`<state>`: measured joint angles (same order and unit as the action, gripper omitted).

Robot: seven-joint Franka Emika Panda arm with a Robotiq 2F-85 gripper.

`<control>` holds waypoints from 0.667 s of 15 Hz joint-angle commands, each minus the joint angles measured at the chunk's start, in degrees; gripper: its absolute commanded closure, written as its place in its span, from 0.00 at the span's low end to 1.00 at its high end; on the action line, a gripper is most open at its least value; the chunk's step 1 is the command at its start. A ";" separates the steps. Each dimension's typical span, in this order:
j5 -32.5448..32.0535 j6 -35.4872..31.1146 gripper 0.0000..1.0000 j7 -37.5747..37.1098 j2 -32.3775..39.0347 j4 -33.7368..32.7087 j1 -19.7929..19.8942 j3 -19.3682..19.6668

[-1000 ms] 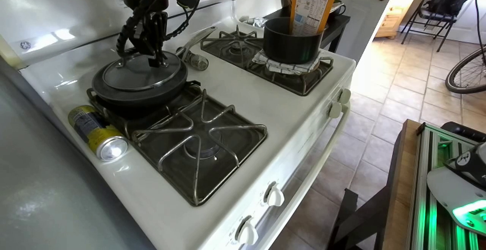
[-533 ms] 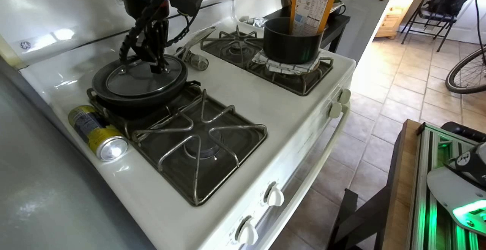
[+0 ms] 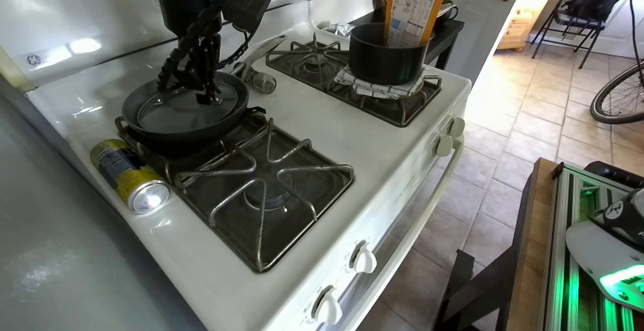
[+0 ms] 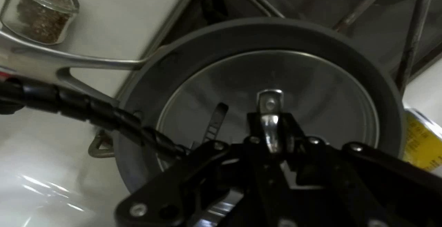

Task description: Pick up the clear pot lid and put it in the gray pan

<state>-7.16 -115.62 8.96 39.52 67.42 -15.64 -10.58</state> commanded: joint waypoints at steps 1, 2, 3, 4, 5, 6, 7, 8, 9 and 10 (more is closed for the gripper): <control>0.35 0.03 0.60 -0.55 0.30 -0.77 -0.24 -0.25; 0.26 0.67 0.53 -0.57 0.19 -0.84 -0.25 -0.20; 0.17 0.86 0.46 -0.62 0.11 -0.80 -0.26 -0.13; 0.03 1.64 0.38 -0.62 -0.47 -0.78 -0.26 -0.04; 0.03 1.74 0.30 -0.42 -1.59 -0.52 -0.15 -0.12; 0.28 1.76 0.23 -0.19 -2.73 -0.12 0.06 -0.31; 0.60 2.29 0.13 0.72 -4.46 0.33 0.43 -0.68; 0.65 2.64 0.06 1.47 -5.81 0.72 0.64 -0.87; 0.72 3.74 0.01 2.73 -7.77 1.24 0.93 -1.21; 1.51 5.37 0.00 4.99 -9.43 1.75 1.51 -1.93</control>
<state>-7.16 -114.31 9.96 35.61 66.63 -15.49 -10.96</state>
